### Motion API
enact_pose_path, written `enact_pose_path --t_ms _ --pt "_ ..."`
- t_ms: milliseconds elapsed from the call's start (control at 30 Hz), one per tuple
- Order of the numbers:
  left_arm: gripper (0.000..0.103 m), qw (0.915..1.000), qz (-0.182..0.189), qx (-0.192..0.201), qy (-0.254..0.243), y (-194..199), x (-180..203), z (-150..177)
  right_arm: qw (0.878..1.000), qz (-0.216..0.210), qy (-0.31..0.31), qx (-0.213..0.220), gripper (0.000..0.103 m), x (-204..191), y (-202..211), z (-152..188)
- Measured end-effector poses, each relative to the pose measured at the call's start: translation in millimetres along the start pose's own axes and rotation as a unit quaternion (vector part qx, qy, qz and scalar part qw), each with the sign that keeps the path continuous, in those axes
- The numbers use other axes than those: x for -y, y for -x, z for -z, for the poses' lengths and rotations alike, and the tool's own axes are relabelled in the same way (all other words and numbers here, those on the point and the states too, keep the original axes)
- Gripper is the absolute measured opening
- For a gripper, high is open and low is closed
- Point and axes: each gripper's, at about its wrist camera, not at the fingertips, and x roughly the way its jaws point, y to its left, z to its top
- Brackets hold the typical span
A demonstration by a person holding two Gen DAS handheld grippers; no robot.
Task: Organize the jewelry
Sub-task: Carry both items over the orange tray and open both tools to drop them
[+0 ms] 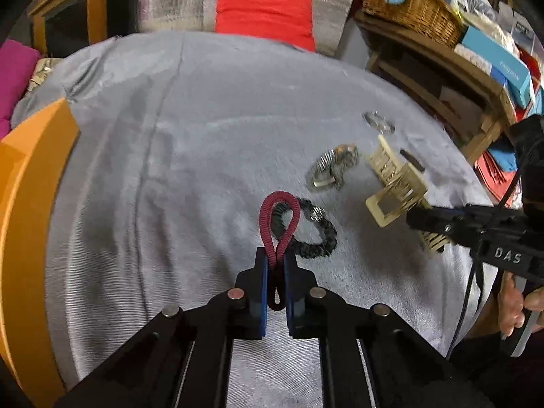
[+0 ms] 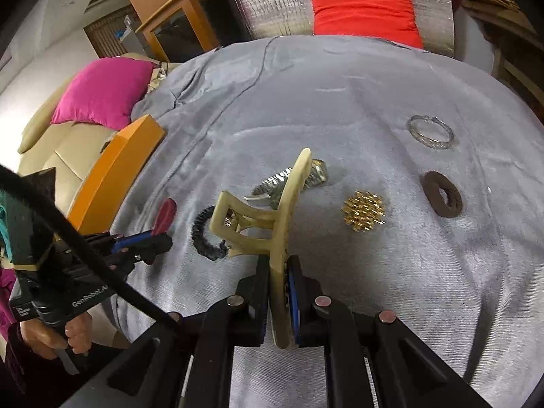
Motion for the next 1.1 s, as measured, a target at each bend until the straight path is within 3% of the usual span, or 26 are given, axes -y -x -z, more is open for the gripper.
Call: enact_pose_path --t_ms 267,333,433,567,800,933,1100 --pt "0.009 0.9959 -0.022 0.066 0.057 55.0 -28.1 5.8 0.999 -0.012 0.026 0.026 0.012 -36.3 -2.8 -7.5" --pt "0.009 0.9931 -0.047 0.085 0.066 71.0 -37.0 9.5 0.998 -0.006 0.045 0.035 0.012 -53.1 -4.9 -10.0" --pt "0.009 0.9856 -0.077 0.119 0.092 100.7 -56.4 17.8 0.997 -0.014 0.067 0.038 0.012 -79.1 -8.5 -16.2" --pt "0.009 0.9683 -0.131 0.159 0.141 143.7 -95.7 35.5 0.993 -0.049 0.103 0.044 0.012 -132.3 -11.6 -28.8" --pt "0.008 0.9483 -0.200 0.127 0.211 188.1 -176.6 82.9 0.977 -0.114 0.179 0.022 0.012 -256.7 -30.7 -57.7" --pt "0.008 0.9468 -0.215 0.085 0.224 191.7 -214.1 96.6 0.974 -0.146 0.175 -0.014 0.012 -316.0 -50.3 -65.0" --pt "0.009 0.9475 -0.194 0.026 0.252 165.3 -251.2 104.9 0.976 -0.126 0.168 -0.061 0.012 -364.3 -84.5 -62.4"
